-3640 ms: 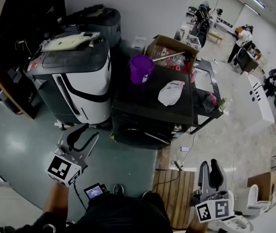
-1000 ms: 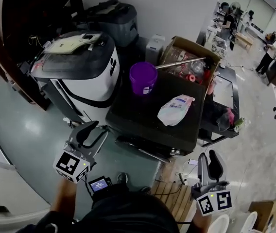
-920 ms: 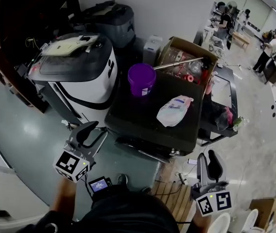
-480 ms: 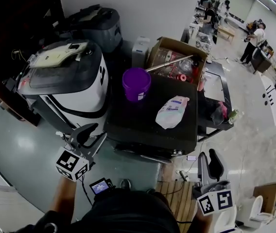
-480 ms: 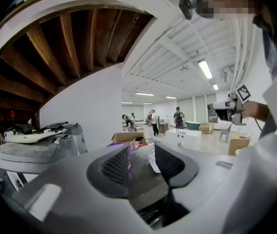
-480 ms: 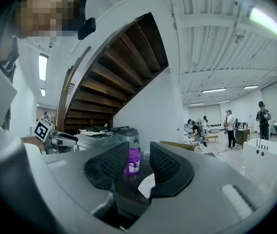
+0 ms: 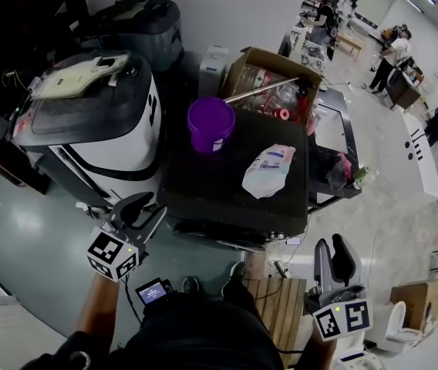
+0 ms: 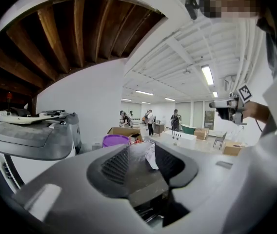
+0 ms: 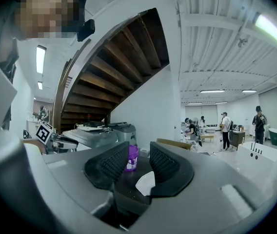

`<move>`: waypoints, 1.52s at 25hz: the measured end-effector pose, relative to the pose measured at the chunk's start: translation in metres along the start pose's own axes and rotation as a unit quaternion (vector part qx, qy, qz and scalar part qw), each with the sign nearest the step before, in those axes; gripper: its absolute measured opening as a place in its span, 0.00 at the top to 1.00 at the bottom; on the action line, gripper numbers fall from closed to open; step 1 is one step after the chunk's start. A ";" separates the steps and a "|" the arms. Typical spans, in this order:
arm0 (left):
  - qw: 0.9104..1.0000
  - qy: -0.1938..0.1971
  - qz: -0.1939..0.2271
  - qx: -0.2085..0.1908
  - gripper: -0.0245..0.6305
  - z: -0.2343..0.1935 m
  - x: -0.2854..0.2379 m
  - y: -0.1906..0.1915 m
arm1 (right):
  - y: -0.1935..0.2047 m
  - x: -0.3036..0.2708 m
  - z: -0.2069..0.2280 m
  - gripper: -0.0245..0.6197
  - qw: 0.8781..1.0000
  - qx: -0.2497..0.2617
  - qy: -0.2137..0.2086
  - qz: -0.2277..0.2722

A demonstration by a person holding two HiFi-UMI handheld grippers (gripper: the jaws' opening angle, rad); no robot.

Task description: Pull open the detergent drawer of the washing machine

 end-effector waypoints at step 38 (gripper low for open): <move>0.880 0.088 0.006 0.467 0.47 -0.026 -0.149 0.306 | -0.007 -0.157 0.026 0.78 0.972 0.123 -0.151 -0.130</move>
Point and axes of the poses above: the fingertips, and each gripper's own axes: x backward along the fingers, z to its right, y out of its underside, the point moved 2 cm from there along x, backward along the fingers, and after that the axes turned 12 degrees about -z, right-handed, at the moved point
